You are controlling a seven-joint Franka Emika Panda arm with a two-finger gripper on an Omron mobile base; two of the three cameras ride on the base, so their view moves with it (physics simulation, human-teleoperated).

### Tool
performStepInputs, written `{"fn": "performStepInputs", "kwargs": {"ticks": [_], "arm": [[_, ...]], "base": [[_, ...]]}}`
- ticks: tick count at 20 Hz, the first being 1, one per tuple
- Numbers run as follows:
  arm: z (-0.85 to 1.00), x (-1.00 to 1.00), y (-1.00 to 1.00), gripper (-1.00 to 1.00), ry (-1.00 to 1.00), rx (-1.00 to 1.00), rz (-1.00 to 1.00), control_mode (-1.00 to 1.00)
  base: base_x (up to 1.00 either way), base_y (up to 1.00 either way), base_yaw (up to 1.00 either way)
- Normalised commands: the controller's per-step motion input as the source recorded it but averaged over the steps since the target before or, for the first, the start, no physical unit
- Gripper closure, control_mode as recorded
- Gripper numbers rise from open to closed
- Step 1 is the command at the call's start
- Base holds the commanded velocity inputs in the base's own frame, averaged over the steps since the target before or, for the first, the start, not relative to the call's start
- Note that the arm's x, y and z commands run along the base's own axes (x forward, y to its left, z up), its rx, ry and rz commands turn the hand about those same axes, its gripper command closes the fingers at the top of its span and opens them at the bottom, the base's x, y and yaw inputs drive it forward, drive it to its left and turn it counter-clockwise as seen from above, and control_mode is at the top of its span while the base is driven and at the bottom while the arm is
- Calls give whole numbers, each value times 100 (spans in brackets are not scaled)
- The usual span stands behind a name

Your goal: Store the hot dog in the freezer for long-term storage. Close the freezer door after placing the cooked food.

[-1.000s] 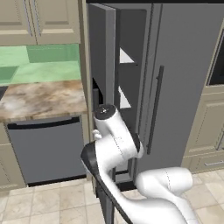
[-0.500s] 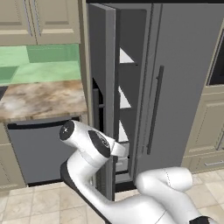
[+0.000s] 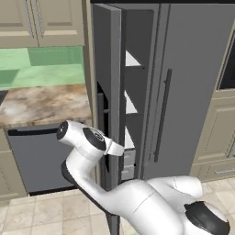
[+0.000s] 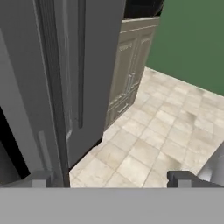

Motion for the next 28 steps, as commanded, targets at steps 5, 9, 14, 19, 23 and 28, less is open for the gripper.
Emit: {"fn": "performStepInputs", "kwargs": {"ticks": [5, 9, 14, 19, 23, 28], "arm": [[-4, 59, 0, -100, -9, -15, -15, -100], [0, 37, 13, -100, -9, -15, -3, -100], [0, 3, 33, -100, -5, -10, 0, -100], [0, 0, 16, -100, 0, -6, 0, -100], [0, 4, 20, -100, 0, -3, 0, -100], [0, 19, 0, -100, 0, 0, 0, -100]], "base": [[0, 0, 0], [0, 0, 0], [0, 0, 0], [0, 0, 0], [0, 0, 0], [0, 0, 0]]}}
